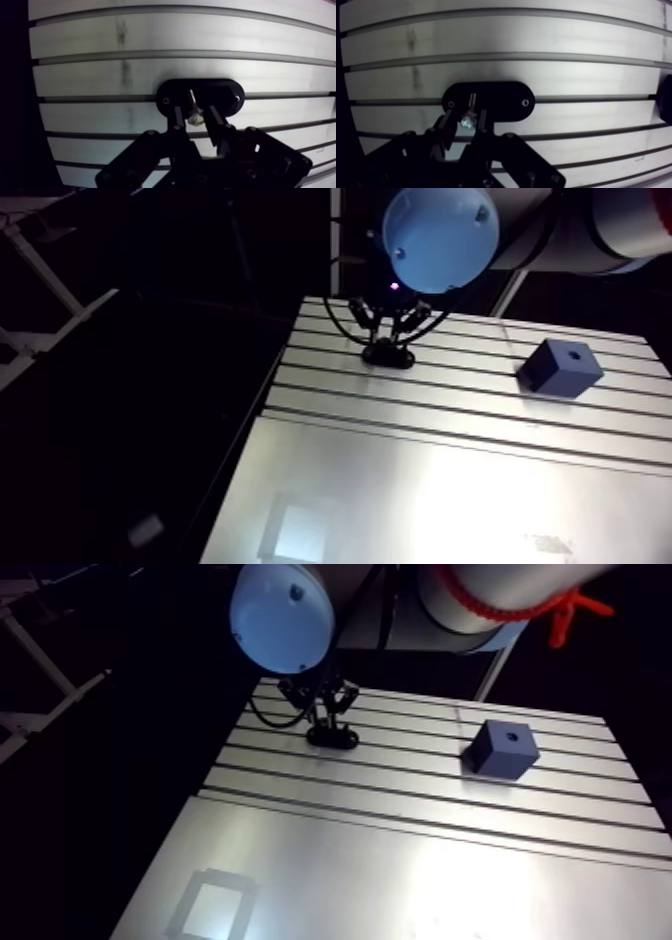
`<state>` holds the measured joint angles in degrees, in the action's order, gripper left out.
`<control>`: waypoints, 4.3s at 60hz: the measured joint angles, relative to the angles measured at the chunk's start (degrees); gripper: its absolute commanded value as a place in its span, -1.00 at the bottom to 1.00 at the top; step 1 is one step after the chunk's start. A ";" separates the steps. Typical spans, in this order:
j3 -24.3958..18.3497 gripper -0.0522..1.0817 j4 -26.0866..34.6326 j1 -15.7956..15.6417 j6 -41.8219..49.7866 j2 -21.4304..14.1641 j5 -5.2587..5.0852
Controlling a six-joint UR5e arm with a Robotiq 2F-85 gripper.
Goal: Pick up the M10 bolt and insert it into the hex recess until seated.
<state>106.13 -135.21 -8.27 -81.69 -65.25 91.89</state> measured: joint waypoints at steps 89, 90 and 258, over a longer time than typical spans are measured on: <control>-0.39 0.50 0.26 0.12 -0.06 -0.76 -0.21; -0.43 0.50 0.29 0.13 -0.07 -0.81 -0.22; -23.38 0.57 34.75 26.21 -61.27 -4.34 6.98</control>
<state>82.75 -100.46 17.94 -142.95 -69.60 98.86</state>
